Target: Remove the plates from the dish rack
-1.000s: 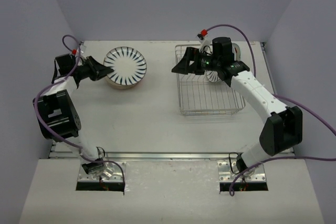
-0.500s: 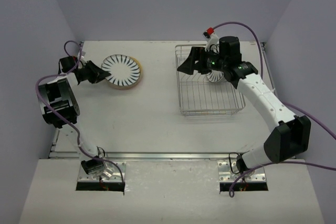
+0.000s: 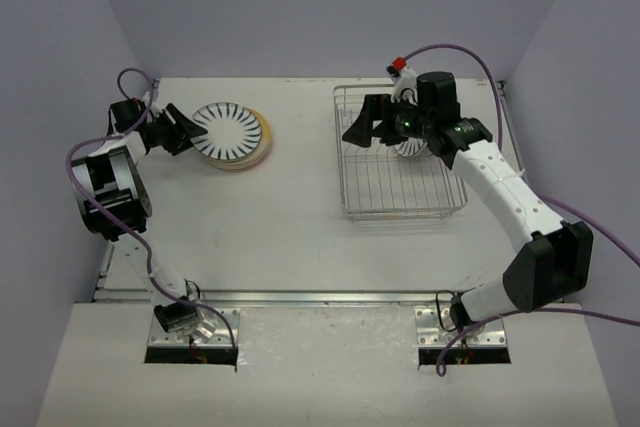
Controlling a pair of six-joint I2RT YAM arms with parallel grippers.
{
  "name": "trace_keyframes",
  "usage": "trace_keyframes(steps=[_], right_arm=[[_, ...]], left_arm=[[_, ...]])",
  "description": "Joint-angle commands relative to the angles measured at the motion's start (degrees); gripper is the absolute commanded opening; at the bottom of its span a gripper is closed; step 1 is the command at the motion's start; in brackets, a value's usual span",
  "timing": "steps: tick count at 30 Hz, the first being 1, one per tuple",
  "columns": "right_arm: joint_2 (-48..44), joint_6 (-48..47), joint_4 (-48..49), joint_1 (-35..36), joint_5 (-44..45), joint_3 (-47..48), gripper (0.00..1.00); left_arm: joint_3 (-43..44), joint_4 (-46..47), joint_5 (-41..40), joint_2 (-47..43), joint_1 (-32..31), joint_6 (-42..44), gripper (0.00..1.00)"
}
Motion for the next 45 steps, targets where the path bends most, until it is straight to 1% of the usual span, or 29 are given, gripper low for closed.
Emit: trace_keyframes(steps=[1, 5, 10, 12, 14, 21, 24, 28, 31, 38, 45], right_arm=[[-2.5, -3.4, -0.7, -0.3, 4.0, 2.6, 0.99], [-3.3, -4.7, -1.2, -0.3, 7.1, 2.3, 0.99], [-3.1, -6.0, -3.1, -0.3, 10.9, 3.2, 0.99], [-3.0, -6.5, -3.6, -0.3, 11.8, 3.1, 0.99], [-3.2, -6.8, -3.6, -0.2, 12.0, 3.0, 0.99], [-3.5, -6.9, -3.8, -0.3, 12.2, 2.7, 0.99], [-3.5, -7.0, -3.8, -0.3, 12.2, 2.6, 0.99], [-3.4, -7.1, -3.8, -0.3, 12.1, 2.2, 0.99], [-3.1, -7.2, -3.9, -0.3, 12.0, 1.9, 0.99], [-2.3, -6.8, -3.9, -0.3, 11.6, 1.8, 0.99], [-2.3, -7.1, -3.8, -0.3, 11.8, 1.6, 0.99]], left_arm=[[1.5, -0.4, -4.0, -4.0, 0.5, 4.7, 0.56], [0.6, -2.1, -9.9, -7.2, 0.2, 8.6, 0.59], [1.0, -5.5, -18.4, -9.6, -1.8, 15.5, 0.67], [0.9, -6.4, -20.2, -9.8, -2.9, 17.6, 0.70], [0.8, -6.8, -20.3, -9.5, -3.5, 18.6, 0.70], [2.0, -6.7, -19.3, -6.6, -4.1, 17.6, 0.70], [3.0, -6.6, -17.8, -5.1, -4.1, 17.0, 0.68], [4.0, -6.2, -13.5, -3.5, -4.8, 17.2, 0.68], [4.1, -6.2, -12.4, -3.2, -5.6, 17.6, 0.68], [4.2, -5.6, -12.2, -2.6, -7.6, 17.3, 0.67], [4.3, -5.9, -13.6, -3.0, -7.6, 17.6, 0.67]])
